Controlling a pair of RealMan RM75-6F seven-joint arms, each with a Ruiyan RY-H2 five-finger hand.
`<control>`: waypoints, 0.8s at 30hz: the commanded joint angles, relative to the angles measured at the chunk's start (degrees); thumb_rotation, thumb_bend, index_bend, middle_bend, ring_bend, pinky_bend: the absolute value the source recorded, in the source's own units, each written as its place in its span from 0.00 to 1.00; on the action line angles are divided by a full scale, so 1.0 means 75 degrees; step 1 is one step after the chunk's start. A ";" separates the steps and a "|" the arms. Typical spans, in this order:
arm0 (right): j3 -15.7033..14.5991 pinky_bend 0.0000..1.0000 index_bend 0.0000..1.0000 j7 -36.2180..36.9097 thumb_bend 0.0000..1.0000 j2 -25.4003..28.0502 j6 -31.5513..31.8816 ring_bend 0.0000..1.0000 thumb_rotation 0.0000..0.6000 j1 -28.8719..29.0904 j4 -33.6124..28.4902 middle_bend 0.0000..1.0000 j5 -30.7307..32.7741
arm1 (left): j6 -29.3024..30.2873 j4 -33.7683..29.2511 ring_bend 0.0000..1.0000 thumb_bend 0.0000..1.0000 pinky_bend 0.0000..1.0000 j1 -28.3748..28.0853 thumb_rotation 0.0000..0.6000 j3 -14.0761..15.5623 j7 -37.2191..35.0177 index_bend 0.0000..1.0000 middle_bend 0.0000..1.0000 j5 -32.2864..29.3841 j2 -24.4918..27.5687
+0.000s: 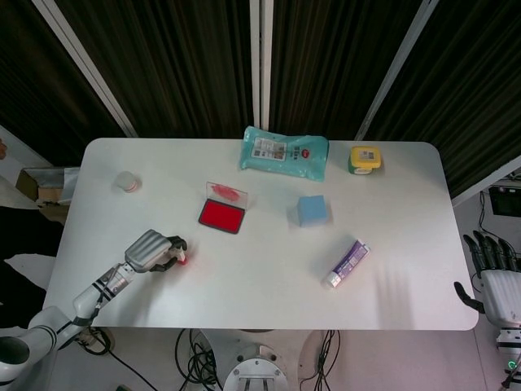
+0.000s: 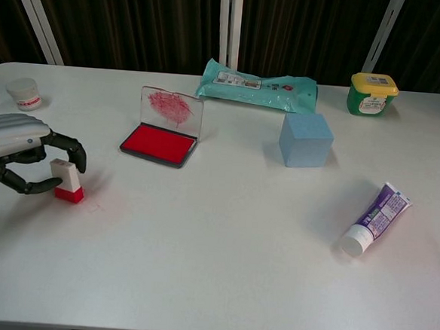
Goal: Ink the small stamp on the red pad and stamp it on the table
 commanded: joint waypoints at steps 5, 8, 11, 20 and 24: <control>-0.0003 0.00 0.00 -0.0003 0.21 0.0006 0.0009 0.00 1.00 -0.0006 -0.0009 0.00 -0.0004 | 0.0072 -0.0160 0.98 0.41 1.00 0.0042 1.00 0.0056 0.0044 0.35 0.39 0.0053 0.0160; 0.0010 0.00 0.00 0.0000 0.21 0.0015 0.0028 0.00 1.00 -0.0009 -0.0011 0.00 0.0002 | 0.0156 -0.0363 0.98 0.40 1.00 0.0069 1.00 0.0098 0.0164 0.32 0.38 0.0106 0.0339; 0.0022 0.00 0.00 0.0005 0.21 0.0026 0.0032 0.00 1.00 -0.0002 -0.0024 0.00 0.0000 | 0.0245 -0.0694 0.97 0.38 1.00 0.0107 1.00 0.0123 0.0332 0.29 0.36 0.0133 0.0584; 0.0070 0.00 0.00 -0.0021 0.21 0.0045 0.0025 0.00 1.00 0.0060 -0.0111 0.00 -0.0032 | 0.0665 -0.2348 0.94 0.33 1.00 0.0512 1.00 -0.0042 0.1683 0.26 0.32 -0.0229 0.1997; 0.0057 0.00 0.00 -0.0046 0.22 0.0085 0.0118 0.00 1.00 0.0051 -0.0194 0.00 -0.0139 | 0.1105 -0.3505 0.68 0.33 0.84 0.1121 1.00 -0.0358 0.2608 0.26 0.30 -0.1004 0.2979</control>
